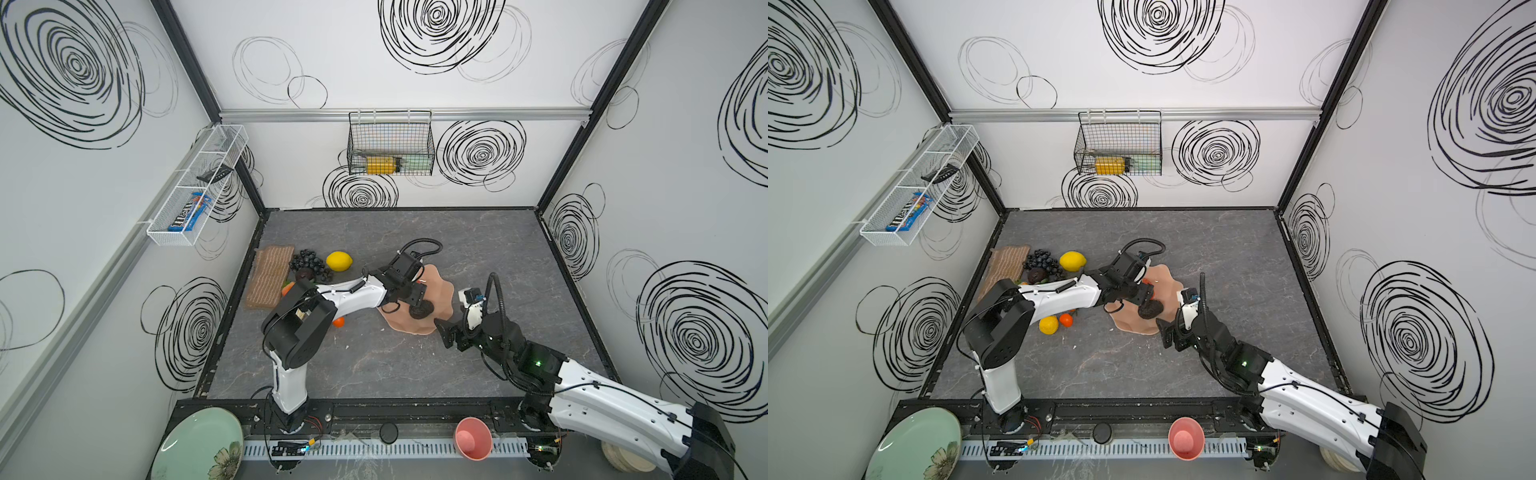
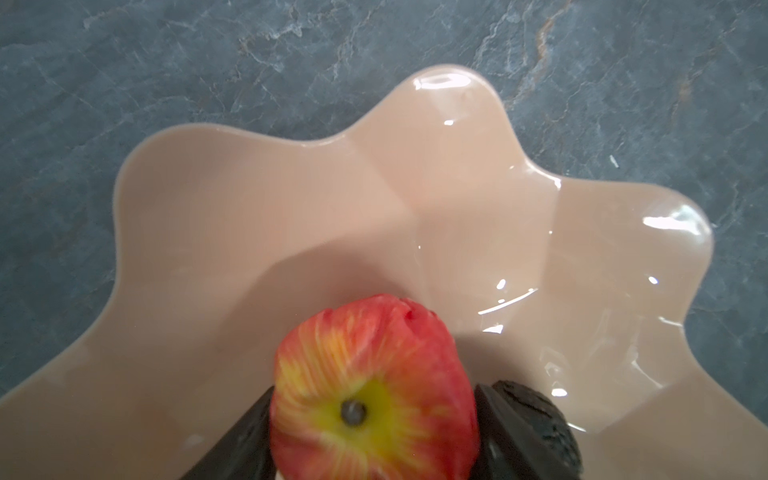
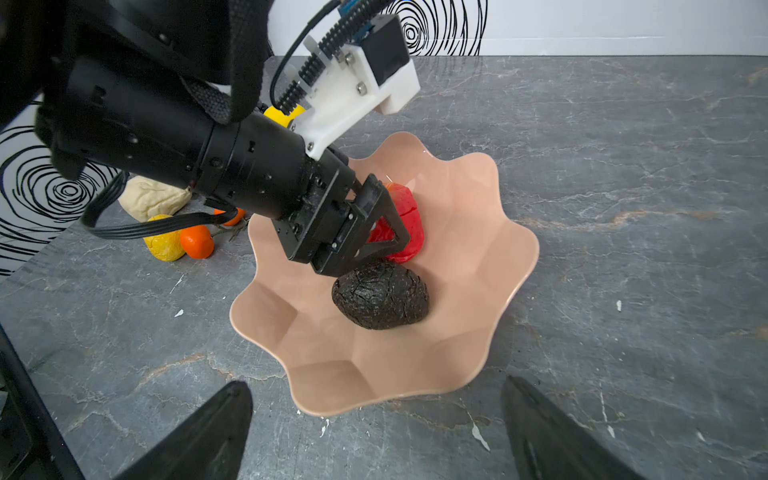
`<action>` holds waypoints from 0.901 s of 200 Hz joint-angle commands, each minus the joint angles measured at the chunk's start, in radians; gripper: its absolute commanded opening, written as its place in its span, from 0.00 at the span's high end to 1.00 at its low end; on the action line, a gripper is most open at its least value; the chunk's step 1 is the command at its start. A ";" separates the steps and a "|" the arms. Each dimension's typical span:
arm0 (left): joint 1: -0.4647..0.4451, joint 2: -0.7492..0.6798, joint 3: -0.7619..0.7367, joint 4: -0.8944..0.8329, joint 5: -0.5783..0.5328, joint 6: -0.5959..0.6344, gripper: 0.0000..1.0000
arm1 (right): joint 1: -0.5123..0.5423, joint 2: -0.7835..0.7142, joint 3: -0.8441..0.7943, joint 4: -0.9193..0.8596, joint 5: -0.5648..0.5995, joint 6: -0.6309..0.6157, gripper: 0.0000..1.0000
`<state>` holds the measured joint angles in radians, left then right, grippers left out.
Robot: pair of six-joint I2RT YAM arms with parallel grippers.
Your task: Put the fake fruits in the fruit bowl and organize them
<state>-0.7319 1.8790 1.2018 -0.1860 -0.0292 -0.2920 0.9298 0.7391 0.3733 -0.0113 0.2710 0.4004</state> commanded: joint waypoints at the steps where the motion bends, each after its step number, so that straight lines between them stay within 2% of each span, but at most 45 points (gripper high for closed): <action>1: 0.000 -0.046 -0.018 -0.020 -0.005 -0.001 0.23 | -0.006 -0.004 0.014 0.006 0.007 0.010 0.03; 43: 0.000 -0.083 -0.021 -0.010 0.001 -0.013 0.22 | -0.006 0.010 0.009 0.036 -0.013 0.011 0.03; 115: 0.000 -0.118 -0.013 -0.042 -0.027 -0.024 0.12 | -0.006 0.018 0.026 0.025 -0.015 0.011 0.03; 154: -0.026 -0.253 -0.030 -0.063 -0.053 -0.035 0.10 | -0.006 -0.022 0.051 -0.018 0.009 0.000 0.03; 180: -0.007 -0.375 -0.071 -0.038 -0.058 -0.067 0.11 | -0.007 -0.062 0.058 -0.037 0.018 0.000 0.03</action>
<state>-0.7494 1.6169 1.1633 -0.2485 -0.0578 -0.3237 0.9279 0.7151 0.3939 -0.0216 0.2619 0.4030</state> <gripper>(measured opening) 0.894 0.975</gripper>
